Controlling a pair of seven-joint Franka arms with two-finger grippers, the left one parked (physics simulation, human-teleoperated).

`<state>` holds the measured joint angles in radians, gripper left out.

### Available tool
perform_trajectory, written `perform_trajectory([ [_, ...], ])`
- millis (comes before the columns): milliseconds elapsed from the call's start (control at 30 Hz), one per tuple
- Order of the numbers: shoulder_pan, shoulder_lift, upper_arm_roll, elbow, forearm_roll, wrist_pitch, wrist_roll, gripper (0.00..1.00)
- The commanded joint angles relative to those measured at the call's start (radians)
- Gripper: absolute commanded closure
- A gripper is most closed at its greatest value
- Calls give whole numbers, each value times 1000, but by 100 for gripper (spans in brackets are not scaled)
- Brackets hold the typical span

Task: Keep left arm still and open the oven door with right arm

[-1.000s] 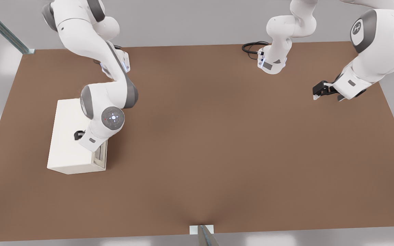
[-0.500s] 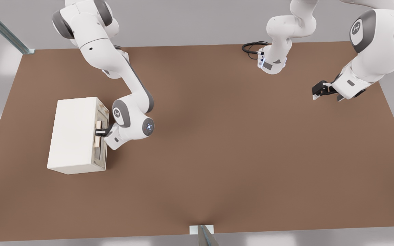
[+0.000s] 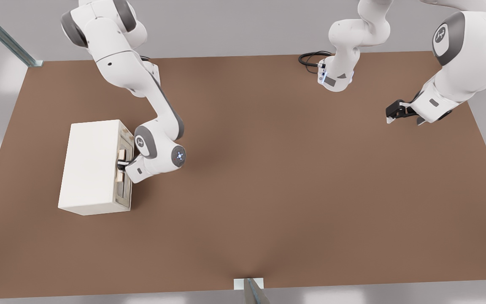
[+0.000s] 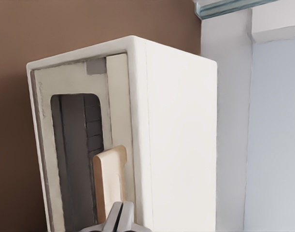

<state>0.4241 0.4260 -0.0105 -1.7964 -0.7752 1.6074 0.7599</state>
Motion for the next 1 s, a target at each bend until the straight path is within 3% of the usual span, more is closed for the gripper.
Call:
perform_trajectory([
  [0,-4,-4,0,0,-1,9,173,79],
  [767,-7,23,1,-6,8,14,185,79],
  [833,108,65,9,103,152,-59,283,79],
  [900,234,191,9,368,341,-187,377,78],
  [933,199,192,3,436,456,-181,337,0],
  [967,150,174,6,459,484,-182,61,0],
])
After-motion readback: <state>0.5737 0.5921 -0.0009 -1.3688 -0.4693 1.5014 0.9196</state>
